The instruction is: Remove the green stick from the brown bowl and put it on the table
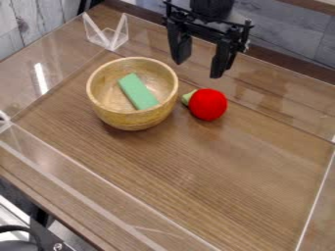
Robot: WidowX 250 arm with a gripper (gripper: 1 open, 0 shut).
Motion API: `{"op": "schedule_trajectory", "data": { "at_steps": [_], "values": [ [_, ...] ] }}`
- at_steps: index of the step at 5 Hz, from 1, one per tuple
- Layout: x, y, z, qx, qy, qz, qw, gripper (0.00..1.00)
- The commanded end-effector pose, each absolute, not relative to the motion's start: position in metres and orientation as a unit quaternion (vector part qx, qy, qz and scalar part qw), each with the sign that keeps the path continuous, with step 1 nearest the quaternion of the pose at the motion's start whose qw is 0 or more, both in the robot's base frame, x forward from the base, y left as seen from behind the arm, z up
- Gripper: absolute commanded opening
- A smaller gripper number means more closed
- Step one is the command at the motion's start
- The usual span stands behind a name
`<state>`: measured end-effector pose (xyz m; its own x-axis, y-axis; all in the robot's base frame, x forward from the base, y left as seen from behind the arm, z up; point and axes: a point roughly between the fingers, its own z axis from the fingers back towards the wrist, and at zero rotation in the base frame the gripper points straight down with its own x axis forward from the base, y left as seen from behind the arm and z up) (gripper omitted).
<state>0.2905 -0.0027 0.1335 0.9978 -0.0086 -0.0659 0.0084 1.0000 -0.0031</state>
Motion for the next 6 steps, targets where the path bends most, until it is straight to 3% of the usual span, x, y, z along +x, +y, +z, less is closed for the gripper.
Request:
{"op": "schedule_trajectory", "data": {
  "at_steps": [1,2,4,6],
  "values": [
    [0.287,-0.001,0.124,-0.003,0.046,0.015,0.999,1.00],
    [0.281,0.019,0.127,-0.017,0.036,0.109,0.993,1.00],
    [0.268,0.063,0.130,-0.060,-0.003,0.299,0.952,1.00],
    [0.271,0.078,0.121,-0.079,-0.032,0.409,0.908,1.00]
  ]
}}
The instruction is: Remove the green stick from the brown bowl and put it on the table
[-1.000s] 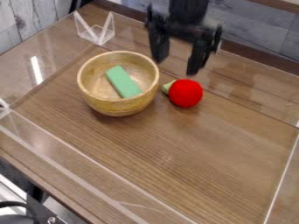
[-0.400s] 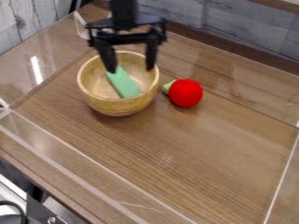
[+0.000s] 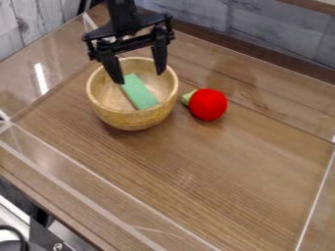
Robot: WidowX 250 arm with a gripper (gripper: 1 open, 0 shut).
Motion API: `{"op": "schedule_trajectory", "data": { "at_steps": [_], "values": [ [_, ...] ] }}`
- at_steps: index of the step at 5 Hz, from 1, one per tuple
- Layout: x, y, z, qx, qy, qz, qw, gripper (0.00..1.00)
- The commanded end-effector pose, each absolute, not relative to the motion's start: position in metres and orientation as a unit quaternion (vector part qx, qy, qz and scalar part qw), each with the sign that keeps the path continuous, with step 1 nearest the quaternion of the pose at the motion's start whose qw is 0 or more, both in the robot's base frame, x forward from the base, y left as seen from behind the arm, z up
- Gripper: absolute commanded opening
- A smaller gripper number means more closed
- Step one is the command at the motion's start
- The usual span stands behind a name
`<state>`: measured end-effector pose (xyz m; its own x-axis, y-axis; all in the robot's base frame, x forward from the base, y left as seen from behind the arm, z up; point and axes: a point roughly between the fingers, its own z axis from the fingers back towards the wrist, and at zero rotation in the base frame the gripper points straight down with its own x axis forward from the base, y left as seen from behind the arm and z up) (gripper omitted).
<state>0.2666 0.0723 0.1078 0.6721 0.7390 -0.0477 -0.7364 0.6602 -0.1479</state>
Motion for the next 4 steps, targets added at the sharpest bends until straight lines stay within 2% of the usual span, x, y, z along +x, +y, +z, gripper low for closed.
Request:
{"op": "schedule_trajectory", "data": {
  "at_steps": [1,4],
  "values": [
    [0.275,0.081,0.114,-0.078,-0.041,0.429,0.899,1.00],
    [0.286,0.090,0.097,-0.075,-0.063,0.467,0.879,1.00]
  ]
}}
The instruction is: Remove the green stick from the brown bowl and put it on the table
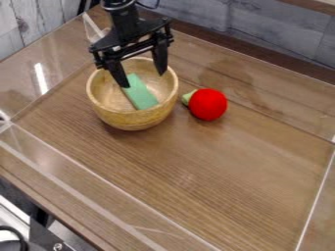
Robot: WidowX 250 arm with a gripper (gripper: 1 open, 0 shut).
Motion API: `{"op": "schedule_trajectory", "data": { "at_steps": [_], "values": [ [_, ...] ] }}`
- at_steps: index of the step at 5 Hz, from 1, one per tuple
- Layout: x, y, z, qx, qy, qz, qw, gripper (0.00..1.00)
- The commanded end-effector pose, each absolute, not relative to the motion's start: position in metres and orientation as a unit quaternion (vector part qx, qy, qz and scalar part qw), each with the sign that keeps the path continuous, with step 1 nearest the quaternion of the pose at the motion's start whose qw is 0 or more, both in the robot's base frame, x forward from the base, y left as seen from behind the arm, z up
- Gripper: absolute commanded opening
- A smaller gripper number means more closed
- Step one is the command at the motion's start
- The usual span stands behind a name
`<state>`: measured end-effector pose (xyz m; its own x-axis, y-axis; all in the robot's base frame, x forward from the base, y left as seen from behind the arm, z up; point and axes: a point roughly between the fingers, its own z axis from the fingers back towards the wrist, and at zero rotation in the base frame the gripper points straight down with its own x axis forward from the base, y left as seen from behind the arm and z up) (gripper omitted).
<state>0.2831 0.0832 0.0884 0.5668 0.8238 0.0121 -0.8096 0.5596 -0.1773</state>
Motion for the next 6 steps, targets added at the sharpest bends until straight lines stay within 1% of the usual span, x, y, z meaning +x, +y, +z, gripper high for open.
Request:
{"op": "schedule_trajectory", "data": {
  "at_steps": [1,4,6],
  "values": [
    [0.2882,0.0921,0.0946,-0.073,-0.070,0.473,0.875,1.00],
    [0.2927,0.0938,0.0899,-0.067,-0.088,0.483,0.869,1.00],
    [0.2936,0.0904,0.0922,-0.063,-0.100,0.481,0.869,1.00]
  ]
}}
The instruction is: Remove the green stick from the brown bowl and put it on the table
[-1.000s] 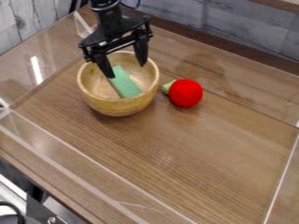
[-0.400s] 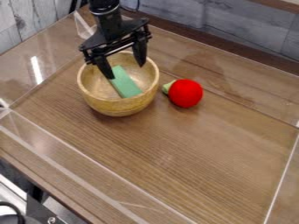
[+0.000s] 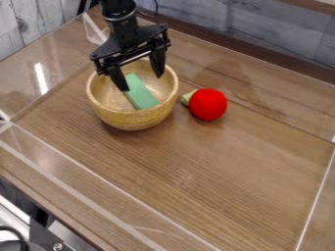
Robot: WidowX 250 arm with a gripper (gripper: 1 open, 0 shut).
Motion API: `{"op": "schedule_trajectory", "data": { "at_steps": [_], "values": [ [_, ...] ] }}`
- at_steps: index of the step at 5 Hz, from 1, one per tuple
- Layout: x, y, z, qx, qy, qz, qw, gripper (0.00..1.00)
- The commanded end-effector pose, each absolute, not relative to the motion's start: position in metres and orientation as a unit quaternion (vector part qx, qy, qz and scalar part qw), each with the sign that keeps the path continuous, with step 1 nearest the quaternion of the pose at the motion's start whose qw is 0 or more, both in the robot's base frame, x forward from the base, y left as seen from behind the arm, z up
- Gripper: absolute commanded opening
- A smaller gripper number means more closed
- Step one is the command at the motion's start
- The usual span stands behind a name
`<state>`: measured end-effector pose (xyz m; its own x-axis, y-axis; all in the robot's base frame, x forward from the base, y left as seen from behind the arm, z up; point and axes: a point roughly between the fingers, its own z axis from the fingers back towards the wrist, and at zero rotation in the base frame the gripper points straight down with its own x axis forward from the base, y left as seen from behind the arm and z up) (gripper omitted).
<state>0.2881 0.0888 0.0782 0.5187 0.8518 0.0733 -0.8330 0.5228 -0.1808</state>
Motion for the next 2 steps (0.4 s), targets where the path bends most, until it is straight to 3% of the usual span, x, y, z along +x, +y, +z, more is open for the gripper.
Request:
{"op": "schedule_trajectory", "data": {
  "at_steps": [1,2],
  "values": [
    [0.2950,0.0903,0.0945,-0.061,-0.108,0.479,0.869,1.00],
    [0.2963,0.0902,0.0964,-0.059,-0.115,0.477,0.869,1.00]
  ]
}}
